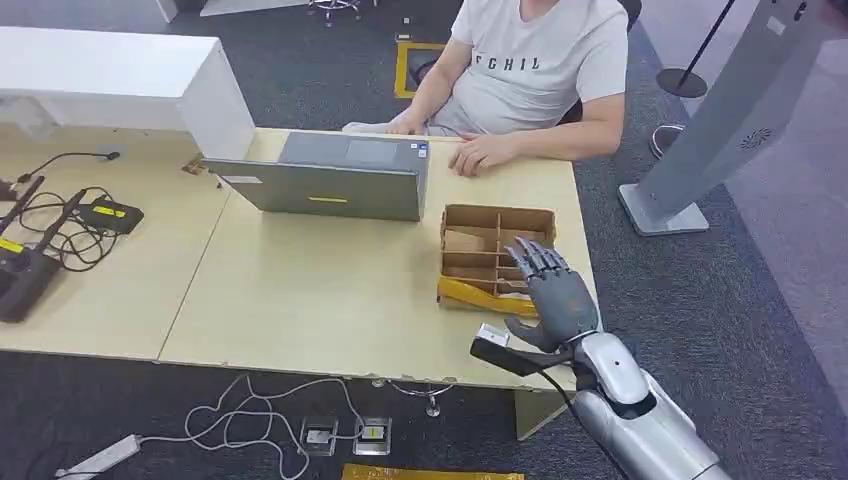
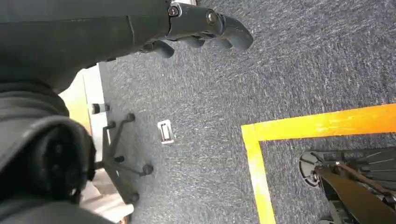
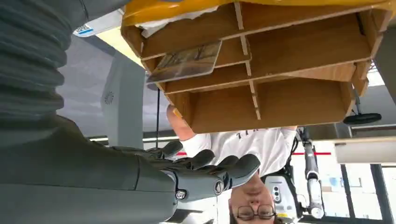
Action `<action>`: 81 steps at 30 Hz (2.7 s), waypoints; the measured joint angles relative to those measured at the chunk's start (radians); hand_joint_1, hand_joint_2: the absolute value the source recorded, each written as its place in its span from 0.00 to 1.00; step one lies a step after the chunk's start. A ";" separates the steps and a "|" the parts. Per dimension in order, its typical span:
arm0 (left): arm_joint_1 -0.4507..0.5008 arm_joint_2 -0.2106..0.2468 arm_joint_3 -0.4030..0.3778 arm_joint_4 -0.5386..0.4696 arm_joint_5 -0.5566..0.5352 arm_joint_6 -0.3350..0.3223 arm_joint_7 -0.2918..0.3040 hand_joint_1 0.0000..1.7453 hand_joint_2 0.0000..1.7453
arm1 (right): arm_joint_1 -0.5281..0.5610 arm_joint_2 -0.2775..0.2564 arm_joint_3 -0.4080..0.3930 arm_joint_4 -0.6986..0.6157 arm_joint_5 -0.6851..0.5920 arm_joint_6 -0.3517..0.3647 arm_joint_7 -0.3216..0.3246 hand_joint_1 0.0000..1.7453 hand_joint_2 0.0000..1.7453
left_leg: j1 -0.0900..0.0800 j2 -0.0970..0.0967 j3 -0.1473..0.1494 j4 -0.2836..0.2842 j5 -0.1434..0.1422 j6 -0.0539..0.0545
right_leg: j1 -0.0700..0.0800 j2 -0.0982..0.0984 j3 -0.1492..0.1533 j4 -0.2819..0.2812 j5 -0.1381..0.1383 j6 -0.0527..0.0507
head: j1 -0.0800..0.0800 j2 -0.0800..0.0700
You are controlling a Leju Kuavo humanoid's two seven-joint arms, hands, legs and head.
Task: Pass the card to the sensor for recognition and then transmit it.
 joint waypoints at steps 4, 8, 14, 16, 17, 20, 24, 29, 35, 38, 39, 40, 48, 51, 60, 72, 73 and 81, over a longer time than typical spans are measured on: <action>0.000 0.000 -0.009 0.000 -0.002 -0.001 -0.007 0.00 0.00 | 0.003 -0.008 -0.015 -0.039 -0.005 0.027 0.008 0.00 1.00 | 0.000 0.000 0.000 0.000 0.000 0.000 | 0.000 0.000 0.000 0.000 0.000 0.000 | 0.000 0.000; 0.000 0.000 -0.018 0.000 -0.005 -0.003 -0.012 0.00 0.00 | 0.005 -0.013 -0.021 -0.059 -0.008 0.035 0.012 0.00 1.00 | 0.000 0.000 0.000 0.000 0.000 0.000 | 0.000 0.000 0.000 0.000 0.000 0.000 | 0.000 0.000; 0.000 -0.001 -0.025 0.000 -0.008 -0.006 -0.013 0.00 0.00 | 0.006 -0.013 -0.032 -0.074 -0.007 0.051 0.018 0.00 1.00 | 0.000 0.000 0.000 0.000 0.000 0.000 | 0.000 0.000 0.000 0.000 0.000 0.000 | 0.000 0.000; 0.000 -0.002 -0.025 0.000 -0.008 -0.006 -0.013 0.00 0.00 | 0.006 -0.013 -0.032 -0.074 0.003 0.051 0.017 0.00 1.00 | 0.000 0.000 0.000 0.000 0.000 0.000 | 0.000 0.000 0.000 0.000 0.000 0.000 | 0.000 0.000; 0.000 -0.002 -0.025 0.000 -0.008 -0.006 -0.013 0.00 0.00 | 0.004 -0.013 -0.032 -0.072 0.013 0.046 0.017 0.00 1.00 | 0.000 0.000 0.000 0.000 0.000 0.000 | 0.000 0.000 0.000 0.000 0.000 0.000 | 0.000 0.000; 0.000 -0.002 -0.025 0.000 -0.008 -0.006 -0.013 0.00 0.00 | -0.004 -0.011 -0.030 -0.063 0.031 0.025 0.014 0.00 1.00 | 0.000 0.000 0.000 0.000 0.000 0.000 | 0.000 0.000 0.000 0.000 0.000 0.000 | 0.000 0.000; 0.000 -0.002 -0.026 0.000 -0.009 -0.005 -0.013 0.00 0.00 | -0.010 -0.009 -0.030 -0.051 0.043 0.016 0.012 0.00 1.00 | 0.000 0.000 0.000 0.000 0.000 0.000 | 0.000 0.000 0.000 0.000 0.000 0.000 | 0.000 0.000; -0.001 -0.002 -0.032 0.000 -0.013 -0.005 -0.013 0.00 0.00 | -0.021 -0.004 -0.027 -0.036 0.071 0.002 0.011 0.00 1.00 | 0.000 0.000 0.000 0.000 0.000 0.000 | 0.000 0.000 0.000 0.000 0.000 0.000 | 0.000 0.000; -0.001 -0.002 -0.044 0.000 -0.020 -0.007 -0.014 0.00 0.00 | -0.026 0.000 -0.026 -0.021 0.079 -0.001 0.012 0.00 1.00 | 0.000 0.000 0.000 0.000 0.000 0.000 | 0.000 0.000 0.000 0.000 0.000 0.000 | 0.000 0.000; -0.002 -0.002 -0.050 0.000 -0.025 -0.008 -0.016 0.00 0.00 | -0.027 0.003 -0.026 -0.015 0.083 0.001 0.018 0.00 1.00 | 0.000 0.000 0.000 0.000 0.000 0.000 | 0.000 0.000 0.000 0.000 0.000 0.000 | 0.000 0.000; -0.002 -0.002 -0.050 0.000 -0.028 -0.008 -0.016 0.00 0.00 | -0.027 0.004 -0.026 -0.013 0.085 0.002 0.019 0.00 1.00 | 0.000 0.000 0.000 0.000 0.000 0.000 | 0.000 0.000 0.000 0.000 0.000 0.000 | 0.000 0.000; -0.002 -0.002 -0.050 0.000 -0.030 -0.008 -0.016 0.00 0.00 | -0.027 0.004 -0.026 -0.013 0.087 0.003 0.021 0.00 1.00 | 0.000 0.000 0.000 0.000 0.000 0.000 | 0.000 0.000 0.000 0.000 0.000 0.000 | 0.000 0.000; -0.003 -0.003 -0.067 0.000 -0.041 -0.014 -0.019 0.00 0.00 | -0.026 0.005 -0.028 -0.013 0.097 0.024 0.036 0.00 1.00 | 0.000 0.000 0.000 0.000 0.000 0.000 | 0.000 0.000 0.000 0.000 0.000 0.000 | 0.000 0.000; -0.003 -0.003 -0.072 0.000 -0.042 -0.015 -0.020 0.00 0.00 | -0.026 0.005 -0.029 -0.013 0.097 0.026 0.037 0.00 1.00 | 0.000 0.000 0.000 0.000 0.000 0.000 | 0.000 0.000 0.000 0.000 0.000 0.000 | 0.000 0.000; -0.004 -0.003 -0.084 0.000 -0.045 -0.018 -0.031 0.00 0.00 | -0.026 0.005 -0.040 0.002 0.100 0.019 0.041 0.00 1.00 | 0.000 0.000 0.000 0.000 0.000 0.000 | 0.000 0.000 0.000 0.000 0.000 0.000 | 0.000 0.000; -0.006 -0.003 -0.099 0.000 -0.046 -0.018 -0.033 0.00 0.00 | -0.035 0.006 -0.046 0.043 0.098 0.019 0.026 0.00 1.00 | 0.000 0.000 0.000 0.000 0.000 0.000 | 0.000 0.000 0.000 0.000 0.000 0.000 | 0.000 0.000; -0.006 -0.003 -0.099 0.000 -0.048 -0.019 -0.033 0.00 0.00 | -0.036 0.007 -0.046 0.046 0.098 0.019 0.026 0.00 1.00 | 0.000 0.000 0.000 0.000 0.000 0.000 | 0.000 0.000 0.000 0.000 0.000 0.000 | 0.000 0.000; -0.006 -0.003 -0.100 0.000 -0.048 -0.018 -0.033 0.00 0.00 | -0.037 0.016 -0.045 0.070 0.098 0.021 0.022 0.00 1.00 | 0.000 0.000 -0.001 0.000 0.000 0.000 | 0.000 0.000 0.000 0.000 0.000 0.000 | 0.000 0.000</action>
